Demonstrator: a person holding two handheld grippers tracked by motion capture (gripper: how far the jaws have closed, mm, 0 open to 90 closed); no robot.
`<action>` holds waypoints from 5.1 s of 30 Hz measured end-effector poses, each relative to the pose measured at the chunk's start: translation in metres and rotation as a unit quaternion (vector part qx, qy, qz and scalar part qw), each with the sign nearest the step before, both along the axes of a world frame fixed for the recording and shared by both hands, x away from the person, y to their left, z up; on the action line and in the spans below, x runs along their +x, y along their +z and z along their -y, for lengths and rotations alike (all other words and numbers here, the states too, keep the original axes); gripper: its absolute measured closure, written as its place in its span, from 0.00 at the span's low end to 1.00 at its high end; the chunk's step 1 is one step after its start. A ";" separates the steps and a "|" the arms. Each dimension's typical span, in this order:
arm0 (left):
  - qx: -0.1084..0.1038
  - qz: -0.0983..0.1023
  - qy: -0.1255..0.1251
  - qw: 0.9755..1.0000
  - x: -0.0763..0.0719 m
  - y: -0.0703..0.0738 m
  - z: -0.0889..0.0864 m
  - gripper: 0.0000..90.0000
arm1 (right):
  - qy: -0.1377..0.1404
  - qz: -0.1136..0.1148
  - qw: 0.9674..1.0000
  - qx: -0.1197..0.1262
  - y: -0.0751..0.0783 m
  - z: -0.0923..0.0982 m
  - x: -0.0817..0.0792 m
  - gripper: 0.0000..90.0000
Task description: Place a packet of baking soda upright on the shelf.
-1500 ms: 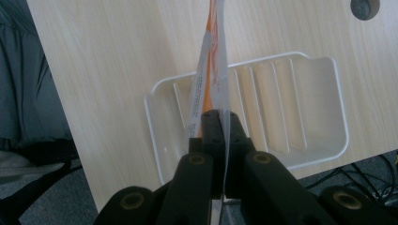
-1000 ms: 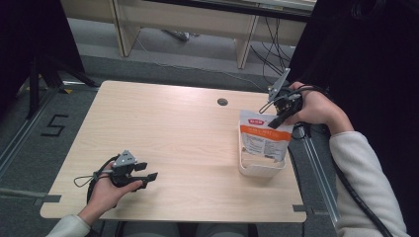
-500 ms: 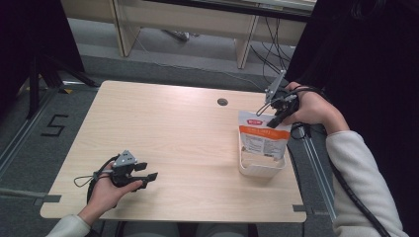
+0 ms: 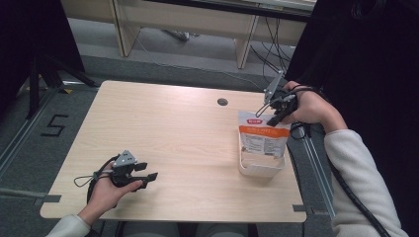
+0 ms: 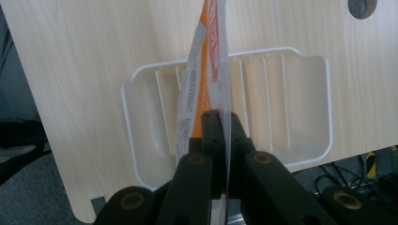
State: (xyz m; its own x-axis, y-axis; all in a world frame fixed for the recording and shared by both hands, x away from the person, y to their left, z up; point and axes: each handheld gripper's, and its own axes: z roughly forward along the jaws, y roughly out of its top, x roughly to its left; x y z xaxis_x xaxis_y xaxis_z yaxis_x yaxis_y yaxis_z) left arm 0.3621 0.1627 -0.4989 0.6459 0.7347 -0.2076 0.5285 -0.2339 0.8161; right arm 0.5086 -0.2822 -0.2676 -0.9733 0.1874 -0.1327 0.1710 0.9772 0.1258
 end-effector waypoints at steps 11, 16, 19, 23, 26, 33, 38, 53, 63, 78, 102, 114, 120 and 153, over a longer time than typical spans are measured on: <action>0.000 0.000 0.000 1.000 0.000 0.000 0.000 0.43 | 0.018 0.007 1.000 -0.013 -0.002 -0.003 0.002 1.00; -0.001 0.004 -0.002 1.000 0.000 0.000 0.000 0.43 | 0.017 0.009 1.000 -0.018 -0.004 -0.005 0.002 1.00; -0.002 0.002 0.000 1.000 0.000 0.000 0.000 0.43 | 0.009 0.012 1.000 -0.023 -0.004 -0.005 0.001 1.00; -0.001 0.002 0.000 1.000 0.000 0.000 0.000 0.43 | 0.021 0.011 0.999 -0.022 -0.004 -0.006 0.002 1.00; -0.002 0.003 0.000 1.000 0.000 0.000 0.000 0.43 | 0.023 0.012 0.999 -0.022 -0.004 -0.006 0.002 1.00; -0.003 0.000 0.001 1.000 0.000 0.000 0.000 0.43 | 0.027 0.015 0.999 -0.028 -0.006 -0.007 0.003 1.00; -0.002 0.003 0.000 1.000 0.000 0.000 0.000 0.43 | 0.027 0.016 0.999 -0.029 -0.006 -0.007 0.003 1.00; 0.001 0.004 -0.001 1.000 0.000 0.000 -0.001 0.43 | 0.034 0.023 0.998 -0.038 -0.012 -0.009 0.006 1.00; -0.002 0.001 0.000 1.000 0.000 0.000 0.000 0.43 | 0.034 0.019 0.998 -0.040 -0.016 -0.009 0.007 1.00; 0.000 0.000 0.000 1.000 0.000 0.000 0.000 0.43 | 0.002 0.041 0.999 0.013 0.004 -0.007 -0.004 0.86; 0.000 0.000 0.000 1.000 0.000 0.000 0.000 0.43 | 0.017 0.015 0.991 0.130 -0.020 -0.050 -0.027 0.79; 0.002 0.002 -0.001 1.000 0.000 0.000 0.000 0.43 | 0.014 -0.007 0.990 0.143 -0.057 -0.078 -0.065 0.76; 0.003 0.006 -0.004 1.000 0.000 0.000 0.000 0.43 | 0.030 -0.017 0.990 0.136 -0.077 -0.088 -0.084 0.73; 0.004 0.005 -0.004 1.000 0.000 0.000 0.000 0.43 | 0.026 -0.088 0.987 0.131 -0.183 -0.101 -0.134 0.69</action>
State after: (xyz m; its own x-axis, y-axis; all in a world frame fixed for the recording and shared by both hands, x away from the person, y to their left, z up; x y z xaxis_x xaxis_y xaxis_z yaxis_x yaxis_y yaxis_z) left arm 0.3620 0.1630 -0.4986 0.6541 0.7311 -0.1941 0.5175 -0.2453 0.8198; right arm 0.3747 -0.1813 -0.4503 -0.9862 0.1413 0.0864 0.1628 0.9228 0.3491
